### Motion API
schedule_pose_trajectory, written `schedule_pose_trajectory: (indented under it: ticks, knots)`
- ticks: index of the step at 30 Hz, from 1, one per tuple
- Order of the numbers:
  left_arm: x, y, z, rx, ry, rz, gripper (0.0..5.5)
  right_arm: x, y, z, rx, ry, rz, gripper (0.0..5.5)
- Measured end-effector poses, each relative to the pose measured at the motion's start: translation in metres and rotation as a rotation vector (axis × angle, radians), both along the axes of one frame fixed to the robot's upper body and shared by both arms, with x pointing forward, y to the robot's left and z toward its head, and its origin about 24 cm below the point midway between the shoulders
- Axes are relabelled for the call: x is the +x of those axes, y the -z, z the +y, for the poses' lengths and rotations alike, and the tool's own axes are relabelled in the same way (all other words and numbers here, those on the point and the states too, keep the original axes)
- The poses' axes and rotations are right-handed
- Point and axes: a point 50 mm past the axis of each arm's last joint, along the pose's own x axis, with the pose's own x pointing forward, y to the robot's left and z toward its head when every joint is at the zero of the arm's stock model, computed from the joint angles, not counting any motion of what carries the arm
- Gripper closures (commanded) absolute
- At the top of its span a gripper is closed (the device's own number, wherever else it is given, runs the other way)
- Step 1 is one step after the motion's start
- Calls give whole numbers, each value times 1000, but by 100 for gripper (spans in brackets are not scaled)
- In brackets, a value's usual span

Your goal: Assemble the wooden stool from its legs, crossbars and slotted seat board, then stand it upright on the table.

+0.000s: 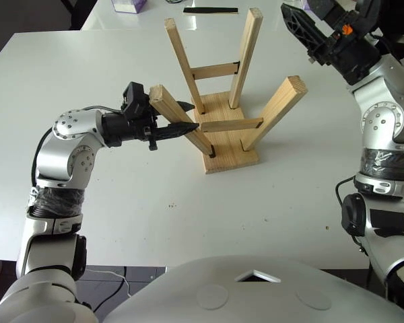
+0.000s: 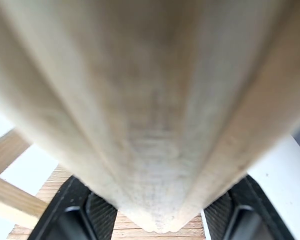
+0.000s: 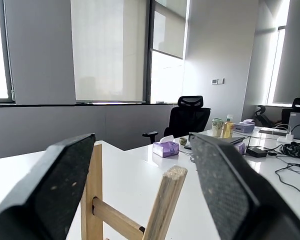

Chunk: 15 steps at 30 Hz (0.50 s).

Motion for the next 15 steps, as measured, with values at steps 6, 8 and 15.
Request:
schedule_pose_trajectory:
  ticks: [6,8,15]
  knots:
    - [9,-6,-1,51,35,-29,344,-11,11,14,-31,-19,25,205]
    - [10,-8,-2,70,36,-40,344,-13,17,19,-39,-18,37,205]
    - [1,-9,-4,103,45,-63,344,-36,13,28,-68,18,21,205]
